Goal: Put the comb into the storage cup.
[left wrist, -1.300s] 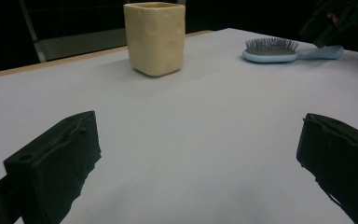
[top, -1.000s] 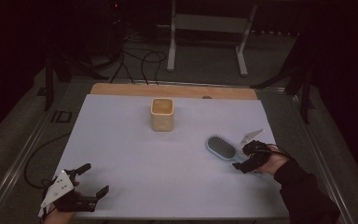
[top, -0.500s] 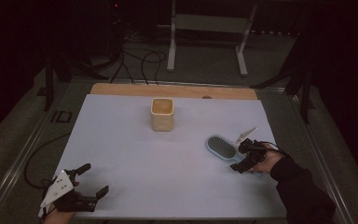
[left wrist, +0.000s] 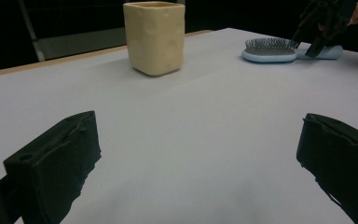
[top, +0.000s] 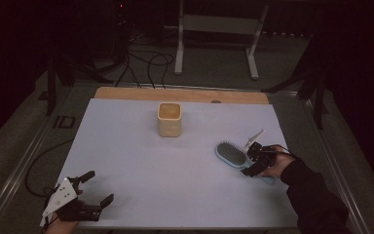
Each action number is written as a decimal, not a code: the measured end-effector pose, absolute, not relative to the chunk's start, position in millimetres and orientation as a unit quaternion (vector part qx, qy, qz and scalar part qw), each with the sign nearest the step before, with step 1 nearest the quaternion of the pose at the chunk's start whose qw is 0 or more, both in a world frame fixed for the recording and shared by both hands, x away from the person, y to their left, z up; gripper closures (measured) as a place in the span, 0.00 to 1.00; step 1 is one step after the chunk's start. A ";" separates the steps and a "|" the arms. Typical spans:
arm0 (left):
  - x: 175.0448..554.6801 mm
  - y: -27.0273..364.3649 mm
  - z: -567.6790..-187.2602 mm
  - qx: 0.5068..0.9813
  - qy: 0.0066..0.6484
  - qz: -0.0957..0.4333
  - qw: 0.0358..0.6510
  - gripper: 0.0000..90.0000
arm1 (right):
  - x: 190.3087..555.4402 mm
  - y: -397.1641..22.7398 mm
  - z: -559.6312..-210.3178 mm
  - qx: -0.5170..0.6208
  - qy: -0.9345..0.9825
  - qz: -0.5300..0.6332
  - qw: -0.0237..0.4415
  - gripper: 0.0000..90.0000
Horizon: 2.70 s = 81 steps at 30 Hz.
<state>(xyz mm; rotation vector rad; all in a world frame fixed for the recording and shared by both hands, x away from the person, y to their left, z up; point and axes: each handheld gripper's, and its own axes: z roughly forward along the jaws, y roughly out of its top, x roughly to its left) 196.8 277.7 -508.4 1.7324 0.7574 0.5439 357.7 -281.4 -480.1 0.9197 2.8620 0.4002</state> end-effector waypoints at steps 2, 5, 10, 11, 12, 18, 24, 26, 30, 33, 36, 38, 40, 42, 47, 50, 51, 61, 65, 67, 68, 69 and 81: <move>196.7 277.5 -508.3 0.733 0.320 0.230 0.555 0.00 | 359.6 -280.6 -482.0 0.309 0.942 0.121 0.049 0.46; 196.7 277.5 -508.3 0.734 0.320 0.230 0.553 0.00 | 361.8 -280.2 -483.7 0.312 0.943 0.103 0.054 0.50; 196.8 277.6 -508.4 0.734 0.320 0.229 0.554 0.00 | 363.9 -277.6 -484.7 0.308 0.945 0.095 0.048 0.57; 196.9 277.5 -508.5 0.734 0.320 0.229 0.554 0.00 | 364.1 -276.7 -485.1 0.309 0.945 0.095 0.049 0.59; 196.9 277.5 -508.5 0.734 0.320 0.229 0.554 0.00 | 364.5 -276.1 -485.3 0.309 0.946 0.090 0.049 0.60; 196.9 277.5 -508.7 0.734 0.320 0.228 0.554 0.00 | 366.9 -271.8 -487.3 0.307 0.948 0.070 0.054 0.69; 196.9 277.4 -508.8 0.734 0.320 0.228 0.555 0.00 | 367.2 -267.7 -488.5 0.295 0.952 0.050 0.061 0.73; 196.9 277.2 -508.9 0.734 0.320 0.227 0.554 0.00 | 367.0 -266.7 -489.1 0.306 0.949 0.047 0.060 0.74; 196.8 276.9 -509.0 0.734 0.320 0.227 0.555 0.00 | 365.0 -268.4 -490.4 0.308 0.948 0.056 0.061 0.77; 196.7 277.1 -509.0 0.733 0.320 0.227 0.555 0.00 | 363.3 -267.9 -490.8 0.313 0.946 0.056 0.067 0.78; 197.2 277.4 -509.3 0.733 0.321 0.226 0.555 0.00 | 360.9 -267.3 -490.9 0.318 0.943 0.057 0.075 0.78; 197.3 277.2 -509.3 0.733 0.321 0.226 0.555 0.00 | 360.0 -267.9 -490.7 0.323 0.942 0.061 0.075 0.78; 197.3 277.3 -509.2 0.733 0.321 0.226 0.555 0.00 | 359.7 -269.0 -490.6 0.320 0.942 0.063 0.077 0.78; 197.3 277.4 -509.2 0.733 0.322 0.227 0.555 0.00 | 359.0 -271.1 -490.6 0.323 0.941 0.072 0.078 0.78; 197.3 277.6 -509.2 0.732 0.323 0.227 0.556 0.00 | 358.3 -271.6 -489.3 0.338 0.933 0.094 0.074 0.79; 197.4 278.0 -509.2 0.732 0.323 0.227 0.556 0.00 | 358.1 -268.4 -487.5 0.330 0.934 0.109 0.081 0.79; 197.4 278.1 -509.2 0.732 0.323 0.227 0.555 0.00 | 358.3 -267.1 -486.2 0.335 0.931 0.117 0.082 0.79; 197.5 278.0 -509.3 0.732 0.323 0.227 0.556 0.00 | 358.2 -259.1 -460.5 0.335 0.904 0.242 0.108 0.79; 197.3 278.4 -509.0 0.731 0.323 0.228 0.556 0.00 | 358.7 -254.4 -449.7 0.334 0.887 0.295 0.122 0.79; 197.3 278.4 -509.0 0.731 0.323 0.228 0.556 0.00 | 358.6 -253.0 -447.5 0.335 0.883 0.304 0.126 0.79; 197.4 278.4 -509.1 0.732 0.323 0.228 0.555 0.00 | 358.4 -251.4 -445.5 0.333 0.882 0.310 0.124 0.79; 197.4 278.2 -509.1 0.732 0.323 0.228 0.556 0.00 | 358.5 -248.3 -441.8 0.332 0.873 0.330 0.139 0.79; 197.3 278.4 -509.1 0.731 0.322 0.228 0.556 0.00 | 359.8 -222.5 -412.7 0.311 0.836 0.419 0.171 0.79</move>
